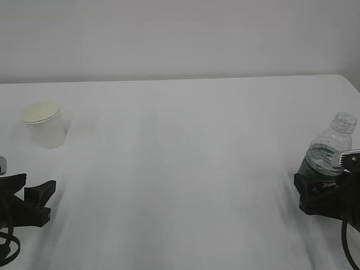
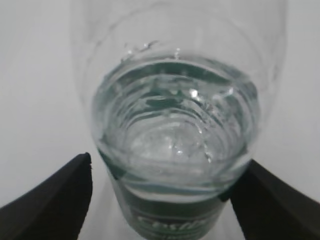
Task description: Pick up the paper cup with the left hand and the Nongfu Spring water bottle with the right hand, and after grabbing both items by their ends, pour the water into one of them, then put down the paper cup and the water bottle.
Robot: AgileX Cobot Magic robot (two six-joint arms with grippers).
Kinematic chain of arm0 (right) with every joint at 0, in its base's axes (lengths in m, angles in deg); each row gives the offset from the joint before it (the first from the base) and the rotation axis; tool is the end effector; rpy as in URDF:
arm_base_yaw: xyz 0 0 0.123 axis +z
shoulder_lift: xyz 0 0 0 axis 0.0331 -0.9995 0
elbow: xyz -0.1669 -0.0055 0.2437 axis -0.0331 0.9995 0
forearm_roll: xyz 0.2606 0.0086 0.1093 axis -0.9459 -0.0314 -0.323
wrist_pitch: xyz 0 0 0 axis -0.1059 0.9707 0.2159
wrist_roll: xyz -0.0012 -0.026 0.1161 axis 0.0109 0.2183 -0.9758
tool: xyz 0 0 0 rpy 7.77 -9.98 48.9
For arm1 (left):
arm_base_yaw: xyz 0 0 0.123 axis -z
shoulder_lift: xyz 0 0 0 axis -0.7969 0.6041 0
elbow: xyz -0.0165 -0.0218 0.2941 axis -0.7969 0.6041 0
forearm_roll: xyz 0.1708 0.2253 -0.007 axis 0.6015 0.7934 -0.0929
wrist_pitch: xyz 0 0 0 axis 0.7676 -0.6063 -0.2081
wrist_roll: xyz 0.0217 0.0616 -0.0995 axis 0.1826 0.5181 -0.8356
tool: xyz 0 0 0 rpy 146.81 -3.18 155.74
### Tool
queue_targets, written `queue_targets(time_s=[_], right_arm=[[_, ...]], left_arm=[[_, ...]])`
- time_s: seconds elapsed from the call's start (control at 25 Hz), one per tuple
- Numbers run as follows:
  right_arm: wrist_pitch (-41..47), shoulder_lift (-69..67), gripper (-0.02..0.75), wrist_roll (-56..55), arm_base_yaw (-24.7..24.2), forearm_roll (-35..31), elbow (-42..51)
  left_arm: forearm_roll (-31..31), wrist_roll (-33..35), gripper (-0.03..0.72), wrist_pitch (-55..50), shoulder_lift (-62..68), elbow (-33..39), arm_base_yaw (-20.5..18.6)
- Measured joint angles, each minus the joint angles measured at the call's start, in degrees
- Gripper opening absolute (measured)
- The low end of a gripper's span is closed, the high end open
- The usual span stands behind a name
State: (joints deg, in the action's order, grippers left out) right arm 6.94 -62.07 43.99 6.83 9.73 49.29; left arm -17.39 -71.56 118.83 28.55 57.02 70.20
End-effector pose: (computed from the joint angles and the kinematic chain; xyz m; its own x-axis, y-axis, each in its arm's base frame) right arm 0.2480 0.0314 0.0483 -0.4479 -0.0510 -0.8926 -0.0952 0.9954 -0.0092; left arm 0.2306 -0.0616 0.0610 -0.4103 0.1239 -0.9035 0.2227 0.9743 0.0325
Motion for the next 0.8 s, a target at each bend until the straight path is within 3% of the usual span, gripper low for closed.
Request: queue_targets(time_s=[0.8], right_arm=[[-0.04,-0.08,0.631,0.0,0.0,-0.11,-3.81]], left_arm=[[0.7,0.0,0.437,0.0,0.0,0.0,0.0]])
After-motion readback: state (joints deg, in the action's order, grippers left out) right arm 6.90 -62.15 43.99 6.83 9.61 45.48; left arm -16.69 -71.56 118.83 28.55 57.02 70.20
